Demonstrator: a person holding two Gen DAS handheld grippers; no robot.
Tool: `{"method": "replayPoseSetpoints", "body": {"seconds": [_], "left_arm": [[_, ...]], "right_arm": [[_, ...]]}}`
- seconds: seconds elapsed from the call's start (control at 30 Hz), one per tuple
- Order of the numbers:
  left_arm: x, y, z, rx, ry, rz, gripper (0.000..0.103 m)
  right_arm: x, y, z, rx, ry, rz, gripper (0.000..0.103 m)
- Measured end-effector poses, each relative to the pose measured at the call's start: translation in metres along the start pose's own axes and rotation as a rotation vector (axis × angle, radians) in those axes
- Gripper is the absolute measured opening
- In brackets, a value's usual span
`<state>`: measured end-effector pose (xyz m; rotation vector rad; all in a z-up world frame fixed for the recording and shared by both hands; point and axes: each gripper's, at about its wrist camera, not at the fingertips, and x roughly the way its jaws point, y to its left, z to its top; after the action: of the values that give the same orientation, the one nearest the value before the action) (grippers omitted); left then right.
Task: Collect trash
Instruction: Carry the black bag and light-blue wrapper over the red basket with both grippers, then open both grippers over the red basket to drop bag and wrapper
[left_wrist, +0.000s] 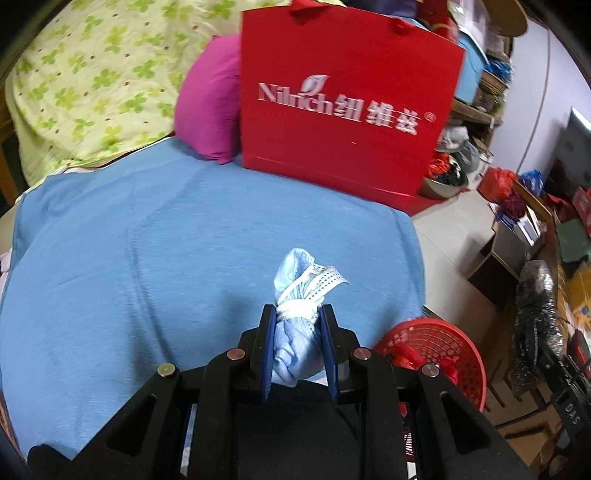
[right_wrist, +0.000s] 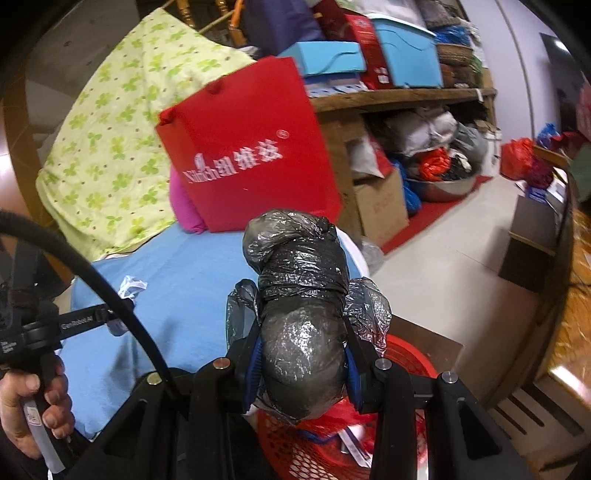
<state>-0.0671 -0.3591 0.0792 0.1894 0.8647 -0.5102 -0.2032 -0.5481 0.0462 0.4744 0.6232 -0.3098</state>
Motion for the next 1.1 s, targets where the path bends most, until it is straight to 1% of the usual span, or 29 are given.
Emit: {"method": "replayPoseSetpoints", "body": {"seconds": [0.2, 0.43, 0.8, 1.1], "left_arm": [[0.005, -0.022, -0.009, 0.051, 0.016, -0.019, 0.024], [0.016, -0.040, -0.015, 0.087, 0.044, -0.036, 0.024], [0.025, -0.062, -0.021, 0.120, 0.068, -0.061, 0.024], [0.024, -0.070, -0.024, 0.144, 0.066, -0.071, 0.024]], "right_arm": [[0.008, -0.026, -0.015, 0.051, 0.034, -0.061, 0.039], [0.026, -0.045, -0.032, 0.081, 0.097, -0.093, 0.039], [0.035, -0.056, -0.045, 0.102, 0.146, -0.115, 0.039], [0.035, -0.055, -0.046, 0.106, 0.151, -0.119, 0.039]]}}
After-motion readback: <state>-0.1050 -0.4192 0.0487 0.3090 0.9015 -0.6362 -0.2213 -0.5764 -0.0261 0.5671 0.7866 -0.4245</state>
